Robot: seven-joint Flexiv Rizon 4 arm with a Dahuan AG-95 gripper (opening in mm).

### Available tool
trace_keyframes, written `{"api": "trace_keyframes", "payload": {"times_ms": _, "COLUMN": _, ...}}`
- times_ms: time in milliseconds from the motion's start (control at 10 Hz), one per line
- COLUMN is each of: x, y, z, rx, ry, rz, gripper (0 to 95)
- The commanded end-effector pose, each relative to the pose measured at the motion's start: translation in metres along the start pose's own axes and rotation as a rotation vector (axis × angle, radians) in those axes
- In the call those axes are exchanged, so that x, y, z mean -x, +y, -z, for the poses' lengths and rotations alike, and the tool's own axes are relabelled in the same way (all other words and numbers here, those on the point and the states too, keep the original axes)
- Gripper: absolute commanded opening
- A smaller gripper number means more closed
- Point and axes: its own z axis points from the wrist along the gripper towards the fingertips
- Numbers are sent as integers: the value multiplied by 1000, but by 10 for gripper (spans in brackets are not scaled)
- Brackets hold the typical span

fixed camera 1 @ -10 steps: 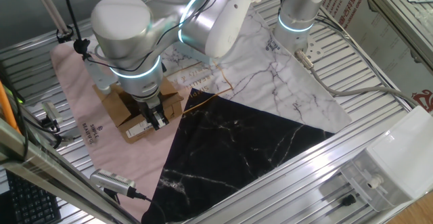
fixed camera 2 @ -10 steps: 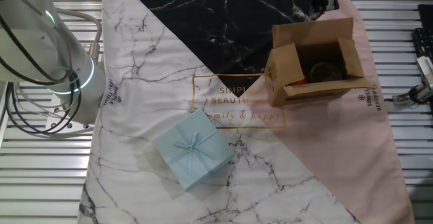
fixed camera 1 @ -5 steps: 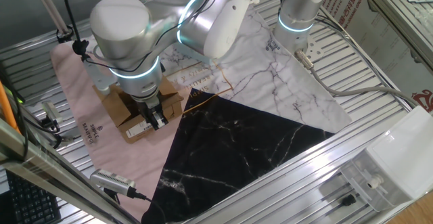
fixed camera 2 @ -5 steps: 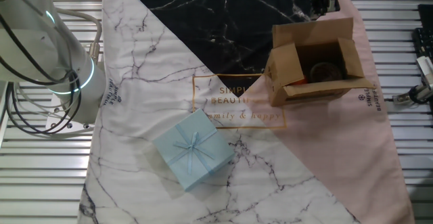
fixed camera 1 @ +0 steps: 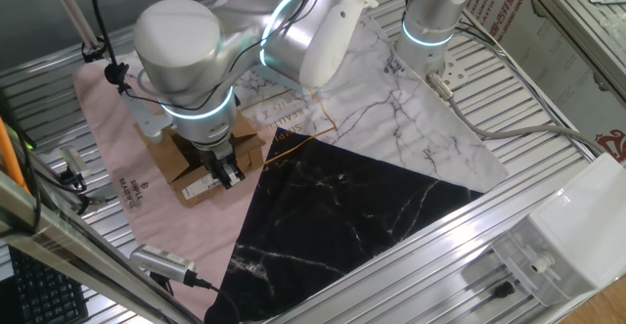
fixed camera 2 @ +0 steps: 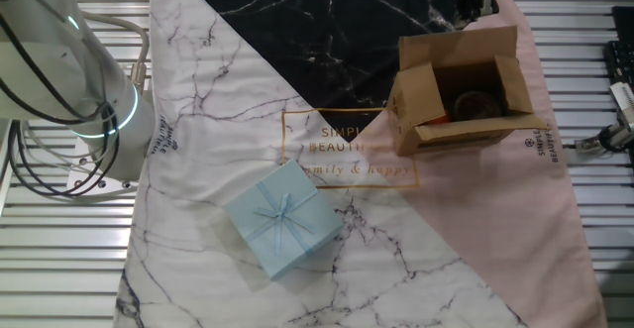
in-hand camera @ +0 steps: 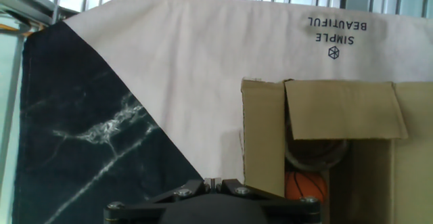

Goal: Cover the box

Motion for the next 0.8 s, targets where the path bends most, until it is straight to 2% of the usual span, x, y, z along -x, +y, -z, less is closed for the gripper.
{"api": "trace_keyframes", "payload": {"times_ms": 100, "x": -1, "y": 0, "z": 0, "rx": -19, "ry": -1, "rz": 17, "gripper": 0}}
{"api": "trace_keyframes", "payload": {"times_ms": 800, "x": -1, "y": -4, "z": 0, "rx": -27, "ry": -3, "rz": 25, "gripper": 0}}
